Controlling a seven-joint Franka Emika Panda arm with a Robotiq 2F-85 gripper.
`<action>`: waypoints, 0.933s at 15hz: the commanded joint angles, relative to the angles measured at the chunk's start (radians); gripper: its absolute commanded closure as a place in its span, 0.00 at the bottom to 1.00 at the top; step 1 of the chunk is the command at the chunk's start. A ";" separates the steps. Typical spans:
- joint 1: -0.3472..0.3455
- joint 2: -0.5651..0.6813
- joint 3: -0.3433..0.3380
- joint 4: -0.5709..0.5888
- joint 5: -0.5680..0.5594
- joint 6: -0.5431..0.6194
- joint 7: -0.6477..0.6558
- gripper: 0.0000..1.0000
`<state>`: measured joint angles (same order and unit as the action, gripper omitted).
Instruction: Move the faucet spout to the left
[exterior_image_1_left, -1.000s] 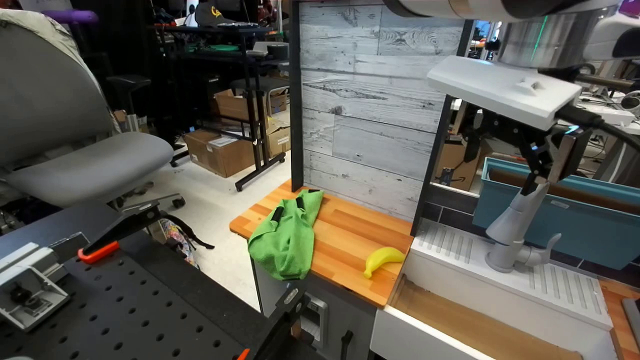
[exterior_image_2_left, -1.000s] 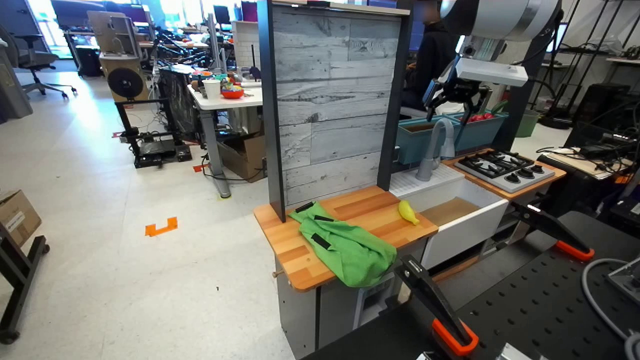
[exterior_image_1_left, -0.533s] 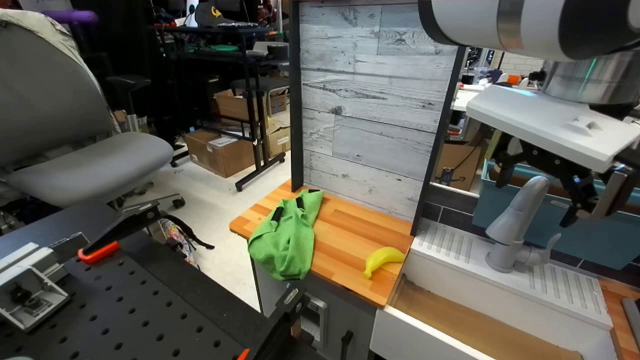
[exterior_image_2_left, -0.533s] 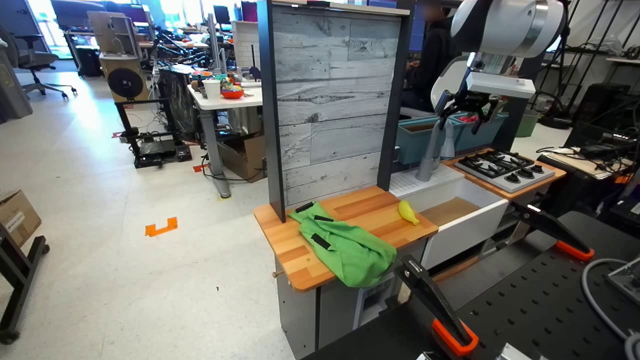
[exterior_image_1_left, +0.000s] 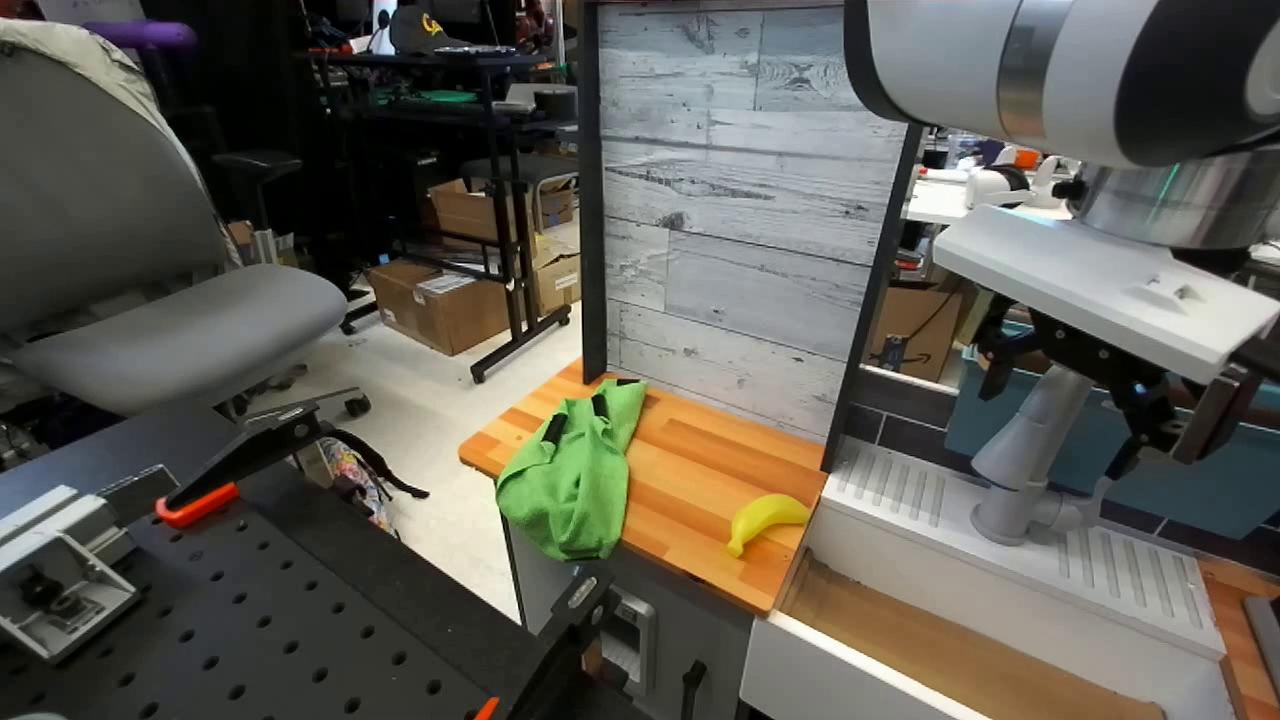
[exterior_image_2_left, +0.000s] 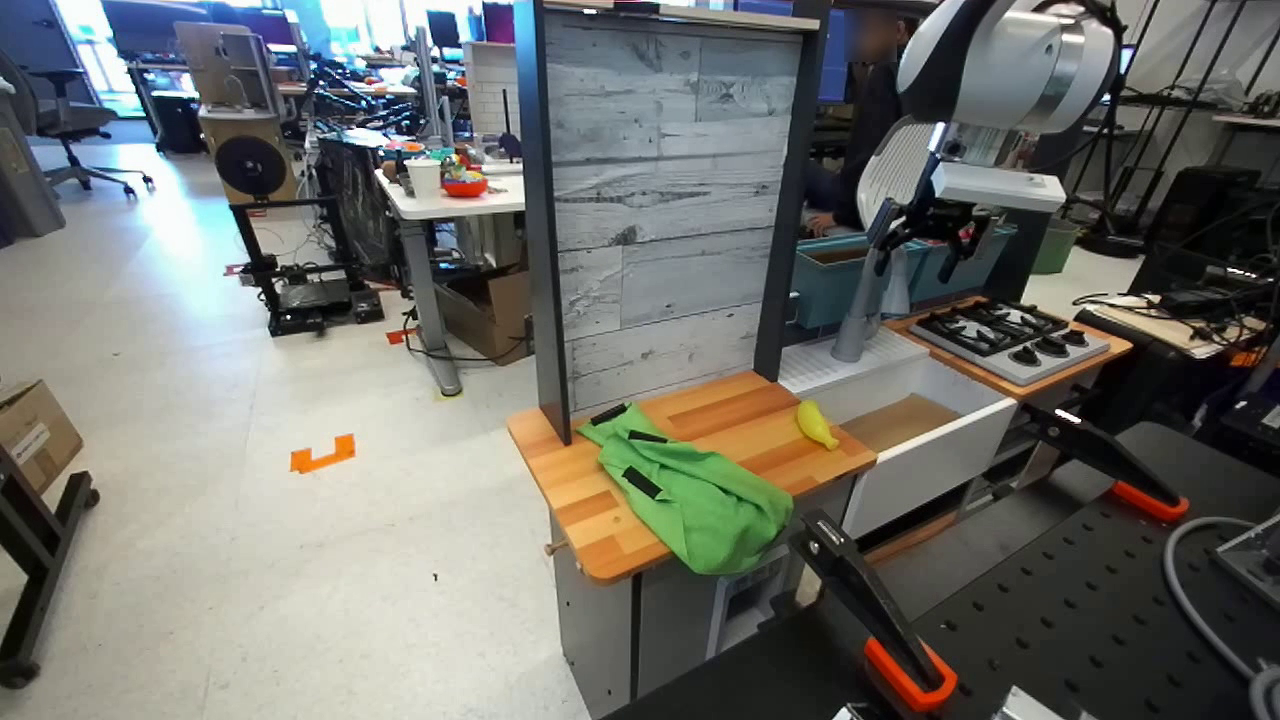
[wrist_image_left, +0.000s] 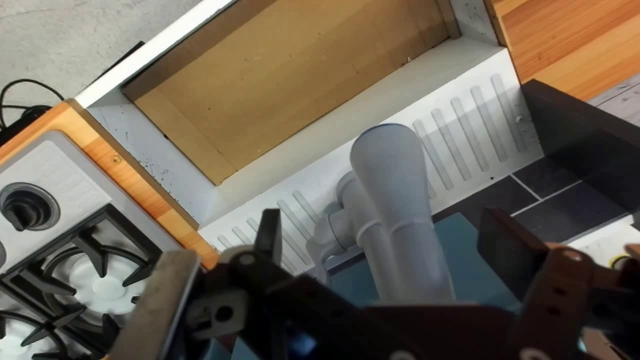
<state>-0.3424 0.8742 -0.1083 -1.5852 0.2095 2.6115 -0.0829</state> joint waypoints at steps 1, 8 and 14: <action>-0.003 0.016 0.020 0.040 -0.033 -0.029 -0.018 0.00; 0.011 0.018 0.032 0.043 -0.061 -0.040 -0.023 0.56; 0.018 0.017 0.028 0.045 -0.081 -0.056 -0.012 0.98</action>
<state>-0.3292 0.8756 -0.0883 -1.5720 0.1388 2.5900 -0.0956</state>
